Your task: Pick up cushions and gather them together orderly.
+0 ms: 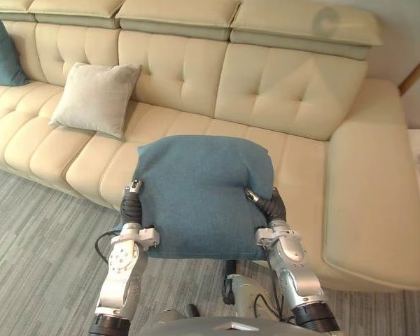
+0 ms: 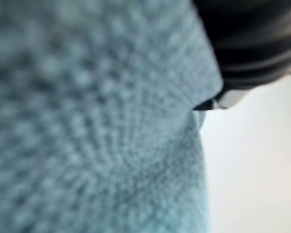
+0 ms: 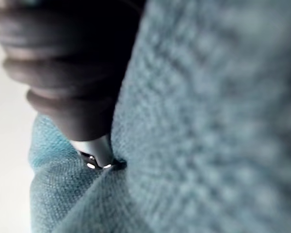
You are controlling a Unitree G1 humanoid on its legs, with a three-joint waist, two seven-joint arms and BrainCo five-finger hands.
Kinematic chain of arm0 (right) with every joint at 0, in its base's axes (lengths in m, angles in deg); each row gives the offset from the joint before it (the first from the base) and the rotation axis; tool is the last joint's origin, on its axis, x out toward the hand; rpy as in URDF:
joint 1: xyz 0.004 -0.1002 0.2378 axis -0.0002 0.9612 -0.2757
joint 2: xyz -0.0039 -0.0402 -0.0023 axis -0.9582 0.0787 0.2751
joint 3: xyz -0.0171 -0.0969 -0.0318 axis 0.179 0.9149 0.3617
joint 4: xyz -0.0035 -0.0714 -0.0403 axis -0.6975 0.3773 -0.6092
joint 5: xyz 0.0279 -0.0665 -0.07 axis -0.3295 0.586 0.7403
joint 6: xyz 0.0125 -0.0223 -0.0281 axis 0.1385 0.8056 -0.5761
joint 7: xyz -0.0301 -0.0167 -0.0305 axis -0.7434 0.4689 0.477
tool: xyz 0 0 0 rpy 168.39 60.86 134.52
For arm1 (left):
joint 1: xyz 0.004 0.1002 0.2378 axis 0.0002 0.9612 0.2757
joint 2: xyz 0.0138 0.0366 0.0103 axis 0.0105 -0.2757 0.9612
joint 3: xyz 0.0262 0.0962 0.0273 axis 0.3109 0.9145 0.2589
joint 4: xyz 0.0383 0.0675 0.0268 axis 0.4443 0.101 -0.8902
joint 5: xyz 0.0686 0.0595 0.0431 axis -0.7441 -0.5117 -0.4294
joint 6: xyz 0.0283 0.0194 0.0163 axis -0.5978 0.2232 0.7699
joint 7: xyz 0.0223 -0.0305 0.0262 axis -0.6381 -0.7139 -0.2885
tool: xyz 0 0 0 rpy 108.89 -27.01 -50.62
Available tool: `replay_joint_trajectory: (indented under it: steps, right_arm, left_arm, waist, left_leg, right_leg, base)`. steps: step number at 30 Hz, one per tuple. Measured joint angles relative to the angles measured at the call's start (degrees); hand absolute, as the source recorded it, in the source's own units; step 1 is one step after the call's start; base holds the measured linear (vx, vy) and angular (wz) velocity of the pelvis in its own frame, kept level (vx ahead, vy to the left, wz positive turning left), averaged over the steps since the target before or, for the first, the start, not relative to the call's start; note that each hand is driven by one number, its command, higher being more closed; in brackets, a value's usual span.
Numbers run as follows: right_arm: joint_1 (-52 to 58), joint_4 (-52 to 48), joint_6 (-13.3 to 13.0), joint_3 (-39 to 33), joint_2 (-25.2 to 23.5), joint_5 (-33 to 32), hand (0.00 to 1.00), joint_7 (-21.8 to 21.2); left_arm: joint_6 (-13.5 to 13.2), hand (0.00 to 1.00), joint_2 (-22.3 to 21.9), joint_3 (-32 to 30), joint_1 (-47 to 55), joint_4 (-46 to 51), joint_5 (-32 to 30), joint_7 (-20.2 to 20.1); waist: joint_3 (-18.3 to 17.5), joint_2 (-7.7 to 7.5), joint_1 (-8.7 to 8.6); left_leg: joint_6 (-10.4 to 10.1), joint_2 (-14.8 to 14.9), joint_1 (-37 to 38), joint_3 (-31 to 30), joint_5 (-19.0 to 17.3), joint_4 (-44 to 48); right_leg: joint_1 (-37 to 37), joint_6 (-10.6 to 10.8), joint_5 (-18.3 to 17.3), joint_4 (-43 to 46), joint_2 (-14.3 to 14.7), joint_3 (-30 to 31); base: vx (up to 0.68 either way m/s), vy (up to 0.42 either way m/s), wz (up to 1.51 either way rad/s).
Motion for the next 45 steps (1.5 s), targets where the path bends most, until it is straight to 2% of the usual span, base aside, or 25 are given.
replay_joint_trajectory:
  steps: [1, 3, 5, 7, 10, 11, 12, 13, 14, 15, 16, 19, 21, 25, 26, 27, 28, 29, 30, 31, 33, 34, 39, 41, 45]
  right_arm:
    - [0.2, -0.1, 0.0, 0.0, 0.2, 0.0, 1.00, 0.0]
    - [3.7, -4.5, 0.1, -0.5, 1.8, 0.0, 1.00, 0.0]
    - [5.9, -8.8, 0.1, -1.4, 1.8, 0.0, 1.00, 0.0]
    - [6.7, -11.4, -0.3, -2.0, 1.8, 0.0, 1.00, 0.0]
    - [7.1, -11.4, -0.5, -2.4, 1.7, 0.0, 1.00, 0.0]
    - [7.9, -11.4, -0.5, -2.4, 1.4, 0.0, 1.00, 0.0]
    - [8.8, -11.3, -0.5, -2.3, 1.1, 0.0, 1.00, 0.0]
    - [9.2, -11.4, -0.5, -2.1, 1.1, 0.1, 1.00, 0.0]
    - [9.6, -11.3, -0.3, -1.8, 1.0, 0.1, 1.00, 0.0]
    - [11.2, -11.6, 0.1, -1.1, -0.3, 0.2, 1.00, -0.1]
    - [11.8, -11.9, 0.2, 0.0, -1.6, 0.2, 1.00, -0.1]
    - [11.7, -12.3, 0.3, 0.6, -2.9, 1.2, 1.00, -0.3]
    - [11.3, -13.2, 0.3, 0.5, -3.0, 2.2, 1.00, -0.4]
    - [8.1, -12.0, 0.3, 0.4, -2.9, 2.9, 1.00, -0.4]
    - [7.0, -10.2, 0.2, 0.4, -2.9, 2.9, 1.00, -0.4]
    - [5.6, -7.5, 0.2, 0.4, -3.0, 2.9, 1.00, -0.6]
    - [4.9, -5.8, 0.2, 0.4, -3.1, 2.9, 1.00, -0.9]
    - [4.7, -4.5, 0.2, 0.4, -3.4, 2.9, 1.00, -1.2]
    - [4.7, -4.0, 0.2, 0.4, -3.6, 2.9, 1.00, -1.3]
    - [5.0, -3.8, 0.3, 0.3, -3.5, 2.9, 1.00, -1.3]
    - [5.1, -3.6, 0.4, 0.3, -3.5, 2.9, 1.00, -1.4]
    - [5.1, -3.6, 0.4, 0.3, -3.5, 2.9, 1.00, -1.4]
    - [4.4, -3.2, 0.4, 0.1, -3.8, 4.9, 1.00, 0.0]
    - [1.6, -0.6, 0.4, 0.1, -3.9, 6.4, 1.00, 1.4]
    - [-7.4, 4.7, 1.0, 0.3, -3.5, 9.2, 1.00, 5.6]
  left_arm:
    - [0.2, 1.00, -0.1, 0.2, 0.0, 0.0, 0.0, 0.0]
    - [0.5, 1.00, -0.3, 2.0, 0.1, -0.4, 0.1, -0.2]
    - [0.4, 1.00, -0.6, 2.2, 0.2, -0.3, 0.1, -1.1]
    - [0.1, 1.00, -1.3, 2.2, 0.2, 0.2, 0.1, -1.5]
    - [-0.1, 1.00, -1.6, 2.6, 0.2, 0.2, 0.1, -1.9]
    - [0.0, 1.00, -1.7, 2.6, 0.5, 0.2, 0.0, -2.1]
    - [0.1, 1.00, -1.8, 2.6, 1.4, 0.4, 0.0, -2.5]
    - [0.1, 1.00, -1.9, 2.6, 2.2, 0.9, 0.0, -2.5]
    - [0.1, 1.00, -2.2, 2.5, 3.7, 2.0, -0.1, -2.5]
    - [0.1, 1.00, -2.0, 2.0, 5.1, 2.7, -0.1, -2.5]
    - [0.2, 1.00, -1.8, 1.3, 5.6, 4.3, -0.1, -2.5]
    - [0.4, 1.00, -1.2, 0.7, 6.9, 5.7, -0.1, -2.4]
    - [0.3, 1.00, -1.2, 0.6, 7.2, 6.3, 0.0, -2.4]
    - [0.1, 1.00, -1.1, -0.4, 6.8, 6.1, 0.0, -2.4]
    - [0.2, 1.00, -1.1, -0.8, 6.8, 6.1, 0.0, -2.4]
    - [0.2, 1.00, -1.1, -1.3, 6.7, 5.8, 0.0, -2.4]
    - [0.4, 1.00, -1.1, -1.5, 6.7, 5.3, 0.0, -2.4]
    - [0.4, 1.00, -1.1, -1.9, 6.7, 4.7, 0.0, -2.4]
    - [0.5, 1.00, -1.1, -2.0, 6.7, 4.2, 0.0, -2.4]
    - [1.0, 1.00, -1.2, -2.0, 6.7, 3.7, 0.0, -2.4]
    - [1.3, 1.00, -1.4, -2.2, 6.8, 3.6, 0.0, -2.4]
    - [1.3, 1.00, -1.6, -2.3, 6.7, 3.6, 0.0, -2.5]
    - [1.3, 1.00, -1.6, -2.3, 4.4, 1.8, -0.5, -1.7]
    - [1.3, 1.00, -0.2, -2.0, 0.9, -2.0, -0.6, -0.5]
    - [1.5, 1.00, 3.0, -0.8, -8.3, -6.4, -1.2, 3.3]
  waist:
    - [0.0, 0.00, 0.11]
    - [0.1, -0.07, 0.35]
    - [0.0, -0.02, 0.74]
    - [-0.2, 0.31, 1.25]
    - [-0.2, 0.25, 1.60]
    - [0.1, -0.10, 1.69]
    - [0.0, 0.07, 2.63]
    - [-0.2, 0.49, 3.20]
    - [-0.7, 2.17, 4.01]
    - [-1.3, 1.02, 4.32]
    - [-1.5, -1.11, 4.65]
    - [-2.2, -3.15, 5.10]
    - [-2.5, -3.61, 5.67]
    - [-3.1, -5.07, 4.96]
    - [-3.2, -5.42, 4.84]
    - [-3.2, -5.42, 5.00]
    - [-3.2, -5.12, 5.02]
    - [-3.2, -5.39, 4.89]
    - [-3.2, -5.64, 4.46]
    - [-3.1, -5.93, 3.57]
    - [-3.1, -5.49, 3.91]
    - [-3.2, -5.27, 3.95]
    - [-3.3, -4.87, 4.05]
    - [-3.3, -4.83, 3.83]
    - [-1.8, -3.69, 3.21]
  left_leg:
    - [-0.5, 1.1, -0.5, 0.0, 0.1, 3.0]
    - [-2.6, 5.4, -5.1, 0.7, 2.5, 21.0]
    - [-0.4, 9.5, -7.2, 3.7, 1.0, 29.1]
    - [0.1, 11.7, -9.7, 3.3, -0.8, 29.8]
    - [0.1, 11.2, -12.1, 0.8, -1.7, 19.5]
    - [-0.3, 9.7, -12.8, -2.5, -1.3, 14.4]
    - [-2.1, 7.2, -12.8, -9.4, 0.3, 7.8]
    - [-3.3, 6.5, -11.9, -12.9, 1.8, 4.0]
    - [-5.5, 6.6, -10.7, -15.4, 7.8, 1.5]
    - [-3.8, 5.1, -10.7, -13.9, 7.4, 4.1]
    - [-2.5, 4.4, -10.5, -10.0, 7.0, 4.5]
    - [-2.0, 4.1, -8.8, -4.7, 6.7, 4.5]
    - [-0.9, 4.0, -7.4, -2.4, 6.0, 4.5]
    - [-0.4, 3.9, -7.3, -0.3, 3.9, 3.7]
    - [-0.1, 4.3, -7.4, 1.9, 3.7, 3.1]
    - [0.2, 5.5, -6.9, 5.4, 3.7, 1.6]
    - [0.6, 5.8, -6.4, 7.1, 4.2, 0.1]
    - [0.1, 6.0, -5.8, 8.7, 4.7, -0.6]
    - [-0.1, 5.8, -5.8, 9.0, 4.7, -0.4]
    - [-0.5, 5.1, -5.8, 8.7, 4.4, 0.8]
    - [-1.0, 5.4, -6.0, 7.3, 4.2, 2.1]
    - [-1.0, 5.4, -6.5, 5.9, 4.2, 2.2]
    - [-1.3, 5.4, -8.3, 1.9, 4.2, 2.5]
    - [-1.9, 5.0, -8.9, 1.7, 4.4, 1.4]
    - [-0.9, 3.8, -12.4, 1.7, 6.4, 0.4]
  right_leg:
    - [1.3, -0.7, -0.7, -0.4, 0.4, -0.7]
    - [7.5, -1.1, -2.2, -2.6, 1.0, -0.6]
    - [11.6, -0.5, -4.1, -3.9, 1.0, 0.5]
    - [13.3, 0.3, -5.0, -5.0, 1.0, 2.5]
    - [14.7, 2.2, -6.1, -5.3, -0.8, 5.3]
    - [15.6, 3.4, -6.8, -5.4, -1.5, 6.9]
    - [15.8, 5.3, -7.9, -4.7, -2.5, 9.1]
    - [15.4, 6.2, -8.3, -4.0, -2.4, 10.4]
    - [15.1, 7.9, -9.0, -3.0, -1.3, 12.5]
    - [15.7, 8.7, -8.7, -3.9, -2.7, 15.3]
    - [15.3, 9.6, -8.4, -4.1, -4.4, 17.4]
    - [15.0, 10.7, -6.8, -4.7, -3.9, 20.0]
    - [14.4, 11.4, -5.5, -5.6, -3.8, 22.5]
    - [11.0, 11.5, -2.5, -9.0, -2.7, 28.8]
    - [9.9, 10.5, 0.1, -11.3, -2.4, 28.9]
    - [9.5, 4.3, 0.9, -15.1, -2.7, 25.6]
    - [9.3, 1.0, 0.6, -15.7, -3.4, 21.1]
    - [8.6, 2.0, 1.4, -15.6, -4.3, 17.2]
    - [8.7, 2.5, 2.4, -15.7, -4.5, 16.9]
    - [8.5, 4.7, 5.4, -15.1, -5.0, 17.7]
    - [8.6, 8.4, 6.2, -15.5, -4.8, 17.8]
    - [8.8, 8.9, 6.1, -15.7, -4.7, 17.5]
    - [9.7, 8.3, 6.9, -19.0, -4.2, 15.4]
    - [9.5, 7.7, 7.4, -19.6, -4.5, 15.0]
    - [6.2, 7.0, 9.7, -20.3, -5.4, 14.9]
  base:
    - [0.44, -0.177, 0.17]
    - [0.46, -0.116, 0.16]
    - [0.32, -0.017, -0.15]
    - [0.27, 0.074, -0.37]
    - [0.19, 0.236, -0.43]
    - [0.15, 0.324, -0.46]
    - [0.13, 0.343, -0.63]
    - [0.13, 0.377, -0.98]
    - [0.19, 0.396, -1.06]
    - [0.30, 0.514, -1.11]
    - [0.26, 0.419, -0.84]
    - [0.15, 0.252, -0.85]
    - [0.06, 0.107, -1.08]
    - [-0.03, 0.054, -1.09]
    - [-0.14, 0.041, -1.30]
    - [-0.14, 0.037, -1.49]
    - [-0.13, 0.042, -1.33]
    - [-0.05, 0.039, -0.77]
    - [-0.01, 0.039, -0.34]
    - [0.00, 0.000, 0.00]
    - [0.04, -0.028, -0.01]
    - [0.03, -0.081, 0.05]
    - [-0.03, -0.048, 0.17]
    - [-0.04, -0.011, 0.11]
    - [-0.03, 0.020, 0.06]
